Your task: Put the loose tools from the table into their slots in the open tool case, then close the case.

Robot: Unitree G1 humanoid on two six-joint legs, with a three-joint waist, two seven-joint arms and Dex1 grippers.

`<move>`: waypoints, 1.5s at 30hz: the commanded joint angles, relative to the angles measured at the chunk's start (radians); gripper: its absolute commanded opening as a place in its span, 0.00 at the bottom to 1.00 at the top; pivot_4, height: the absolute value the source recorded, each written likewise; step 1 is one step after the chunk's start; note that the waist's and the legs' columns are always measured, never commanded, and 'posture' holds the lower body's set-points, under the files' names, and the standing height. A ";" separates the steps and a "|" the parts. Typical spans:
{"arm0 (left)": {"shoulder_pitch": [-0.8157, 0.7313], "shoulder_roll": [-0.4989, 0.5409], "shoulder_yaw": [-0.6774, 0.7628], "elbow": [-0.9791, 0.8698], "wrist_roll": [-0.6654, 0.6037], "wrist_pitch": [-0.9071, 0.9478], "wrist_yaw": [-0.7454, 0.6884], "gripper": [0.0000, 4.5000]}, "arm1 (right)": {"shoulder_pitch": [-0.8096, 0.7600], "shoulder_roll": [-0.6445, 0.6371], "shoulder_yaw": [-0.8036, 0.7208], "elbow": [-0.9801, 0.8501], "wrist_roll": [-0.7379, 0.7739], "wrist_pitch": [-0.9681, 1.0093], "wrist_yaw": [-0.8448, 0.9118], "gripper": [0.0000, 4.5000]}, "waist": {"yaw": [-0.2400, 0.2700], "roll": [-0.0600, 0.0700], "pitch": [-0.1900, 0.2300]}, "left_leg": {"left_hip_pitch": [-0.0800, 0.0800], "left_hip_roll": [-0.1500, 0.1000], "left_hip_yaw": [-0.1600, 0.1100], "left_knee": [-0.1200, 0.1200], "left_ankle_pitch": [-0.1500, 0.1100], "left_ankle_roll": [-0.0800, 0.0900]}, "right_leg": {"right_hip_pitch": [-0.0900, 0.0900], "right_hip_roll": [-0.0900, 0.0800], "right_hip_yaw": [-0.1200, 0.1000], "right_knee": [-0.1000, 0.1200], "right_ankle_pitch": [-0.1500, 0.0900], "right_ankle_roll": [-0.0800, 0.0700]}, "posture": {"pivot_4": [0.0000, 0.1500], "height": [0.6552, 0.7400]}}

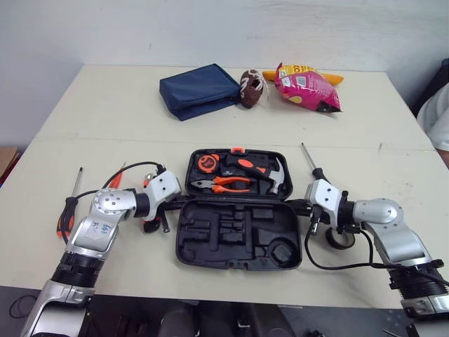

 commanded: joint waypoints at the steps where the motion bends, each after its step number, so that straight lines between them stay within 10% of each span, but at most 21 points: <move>1: 0.046 0.026 0.125 -0.081 -0.121 -0.022 -0.037 0.01 | 0.012 -0.059 -0.092 -0.008 0.024 -0.045 -0.009 0.00 | 0.001 0.000 0.000 | 0.000 0.000 0.000 0.000 0.000 0.000 | 0.000 0.000 0.000 0.000 0.000 0.000 | 1.00 1.00; 8: 0.271 0.163 0.452 -0.179 -0.301 -0.017 -0.105 0.01 | 0.163 -0.208 -0.317 -0.085 0.206 0.026 0.099 0.00 | 0.001 0.000 0.000 | 0.002 0.000 -0.001 -0.005 0.000 0.000 | 0.002 0.000 0.000 -0.004 0.000 0.000 | 1.00 1.00; 11: 0.370 0.196 0.681 -0.115 -0.321 -0.020 -0.059 0.20 | 0.260 -0.263 -0.458 -0.058 0.223 0.005 0.108 0.00 | 0.000 0.000 0.000 | 0.004 0.000 -0.004 -0.006 -0.001 0.002 | 0.006 0.000 -0.002 -0.008 0.000 0.000 | 1.00 1.00; 19: 0.500 0.289 1.024 0.221 -0.273 -0.156 0.055 1.00 | 0.353 -0.265 -0.649 0.272 0.180 -0.320 0.090 0.79 | -0.001 0.000 0.000 | 0.005 -0.001 -0.004 -0.008 -0.006 0.010 | 0.008 0.000 -0.003 -0.014 0.000 0.000 | 1.00 1.00; 21: 0.544 0.324 1.054 0.298 -0.255 -0.199 0.046 1.00 | 0.361 -0.270 -0.671 0.355 0.191 -0.390 0.105 0.99 | -0.002 0.000 0.000 | 0.005 -0.001 -0.004 -0.009 -0.007 0.010 | 0.008 -0.001 -0.003 -0.015 0.000 0.000 | 1.00 1.00; 34: 0.608 0.471 1.080 0.735 -0.210 -0.385 0.107 1.00 | 0.310 -0.325 -0.701 0.801 0.217 -0.589 0.122 0.99 | -0.015 0.000 -0.001 | 0.012 -0.001 -0.001 -0.013 -0.011 0.009 | 0.012 -0.004 -0.004 -0.018 0.000 -0.002 | 1.00 1.00; 45: 0.662 0.324 1.033 0.156 -0.383 0.113 0.180 1.00 | 0.185 -0.160 -0.588 0.406 0.428 -0.392 0.283 0.99 | -0.027 0.000 -0.001 | 0.013 0.000 0.000 -0.014 -0.010 0.009 | 0.013 -0.003 -0.004 -0.015 0.000 -0.002 | 1.00 1.00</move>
